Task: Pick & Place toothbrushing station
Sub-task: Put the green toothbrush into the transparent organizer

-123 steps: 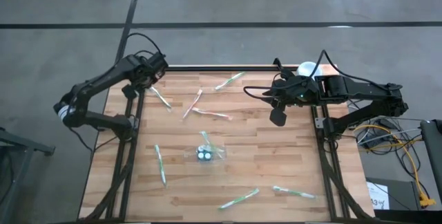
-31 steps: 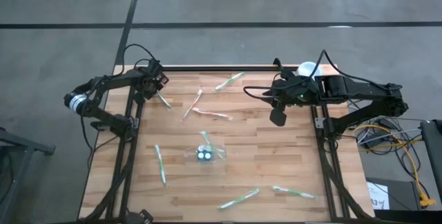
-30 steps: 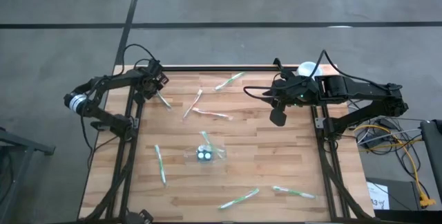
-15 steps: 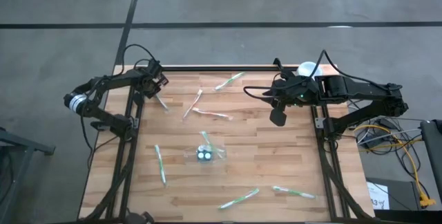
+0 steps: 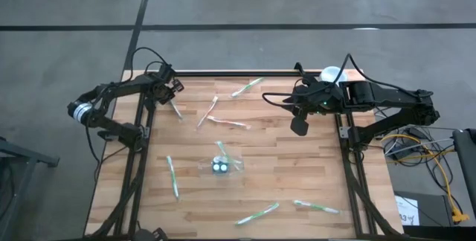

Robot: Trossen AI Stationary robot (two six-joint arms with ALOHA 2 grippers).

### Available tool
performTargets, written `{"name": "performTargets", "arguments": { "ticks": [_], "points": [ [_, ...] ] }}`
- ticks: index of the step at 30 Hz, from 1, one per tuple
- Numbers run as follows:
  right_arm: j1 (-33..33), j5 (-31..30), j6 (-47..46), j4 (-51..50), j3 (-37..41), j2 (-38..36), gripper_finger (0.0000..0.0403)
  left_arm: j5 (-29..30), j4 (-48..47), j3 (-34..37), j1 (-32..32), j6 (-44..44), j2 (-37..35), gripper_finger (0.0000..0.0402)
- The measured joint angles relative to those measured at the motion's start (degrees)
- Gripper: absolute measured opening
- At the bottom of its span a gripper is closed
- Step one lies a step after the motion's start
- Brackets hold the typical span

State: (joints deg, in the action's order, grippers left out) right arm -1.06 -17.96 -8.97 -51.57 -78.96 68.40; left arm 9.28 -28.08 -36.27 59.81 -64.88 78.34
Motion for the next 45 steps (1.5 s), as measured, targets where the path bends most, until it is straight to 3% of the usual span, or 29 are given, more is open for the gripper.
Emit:
{"name": "performTargets", "arguments": {
  "ticks": [9, 17, 20, 26, 40, 45],
  "points": [
    [-0.02, -0.01, 0.0, 0.01, 0.0, 0.0, 0.0082, -1.51, 1.75, 0.0, -0.17, 1.34, -3.51, 0.0025],
    [-0.02, -0.02, 0.02, 0.02, 0.0, 0.0, 0.0082, -1.47, 5.29, 0.0, -0.39, 12.8, -9.75, 0.0015],
    [-0.02, -0.02, 0.02, 0.01, 0.0, 0.0, 0.0082, -1.7, 6.03, 0.0, -0.44, 13.31, -12.64, 0.0022],
    [-0.07, -0.02, 0.01, 0.0, -0.01, -0.01, 0.0082, -6.99, 10.94, 0.0, -1.11, 13.82, -18.34, 0.0025],
    [-0.04, -0.02, 0.0, 0.01, -0.01, -0.01, 0.0082, -8.28, 25.52, 0.0, -11.53, 24.97, -29.27, 0.0026],
    [-0.04, -0.02, 0.0, 0.01, 0.0, 0.0, 0.0082, -11.37, 28.28, 0.0, -15.99, 35.12, -32.15, 0.0022]
  ]
}}
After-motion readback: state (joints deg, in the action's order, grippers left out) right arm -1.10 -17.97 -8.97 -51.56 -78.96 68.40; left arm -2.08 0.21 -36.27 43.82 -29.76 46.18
